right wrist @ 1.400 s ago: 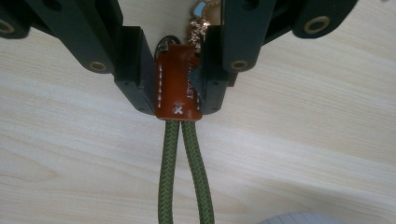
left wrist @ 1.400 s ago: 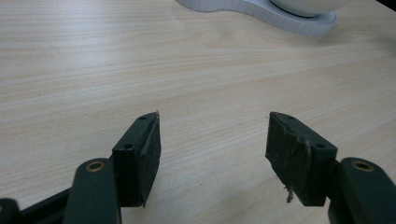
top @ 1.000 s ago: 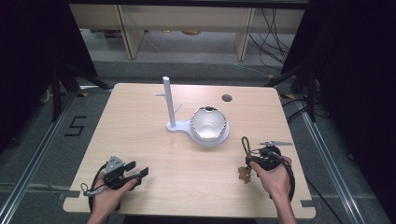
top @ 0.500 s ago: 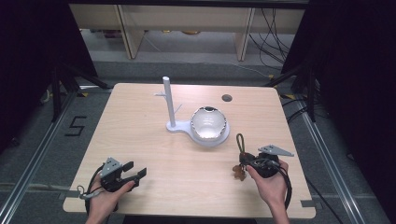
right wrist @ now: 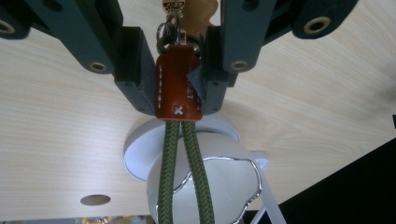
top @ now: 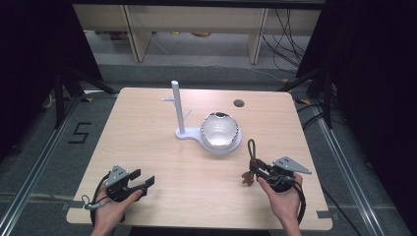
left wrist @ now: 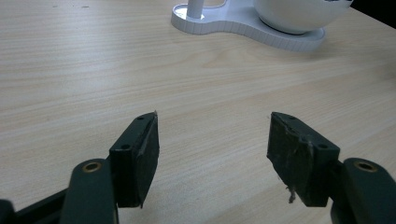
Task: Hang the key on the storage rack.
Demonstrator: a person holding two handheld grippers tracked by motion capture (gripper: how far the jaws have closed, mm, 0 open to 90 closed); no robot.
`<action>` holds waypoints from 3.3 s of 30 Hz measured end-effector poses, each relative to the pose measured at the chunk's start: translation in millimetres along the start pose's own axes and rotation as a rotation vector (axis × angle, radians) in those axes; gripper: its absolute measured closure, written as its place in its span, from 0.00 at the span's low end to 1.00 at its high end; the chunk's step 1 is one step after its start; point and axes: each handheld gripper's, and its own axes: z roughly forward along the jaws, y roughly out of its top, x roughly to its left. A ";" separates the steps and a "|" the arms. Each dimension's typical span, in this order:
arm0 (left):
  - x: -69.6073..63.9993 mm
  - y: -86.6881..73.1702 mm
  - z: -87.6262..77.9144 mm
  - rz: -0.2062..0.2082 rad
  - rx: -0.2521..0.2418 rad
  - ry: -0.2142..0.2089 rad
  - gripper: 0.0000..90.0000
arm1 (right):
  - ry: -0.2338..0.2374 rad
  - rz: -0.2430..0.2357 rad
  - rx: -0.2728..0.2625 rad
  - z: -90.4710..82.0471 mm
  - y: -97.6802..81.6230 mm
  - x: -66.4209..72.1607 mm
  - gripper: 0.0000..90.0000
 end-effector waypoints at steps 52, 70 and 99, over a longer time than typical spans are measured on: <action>-20.7 29.6 -2.9 -0.018 -0.062 -0.075 0.37 | 0.076 -0.146 -0.167 6.2 20.7 40.9 0.76; -42.8 54.7 8.4 0.018 -0.055 -0.153 0.39 | 0.100 -0.153 -0.174 17.7 22.1 57.5 0.76; -73.8 94.9 21.1 0.042 -0.087 -0.263 0.46 | 0.156 -0.219 -0.221 38.1 25.8 84.0 0.76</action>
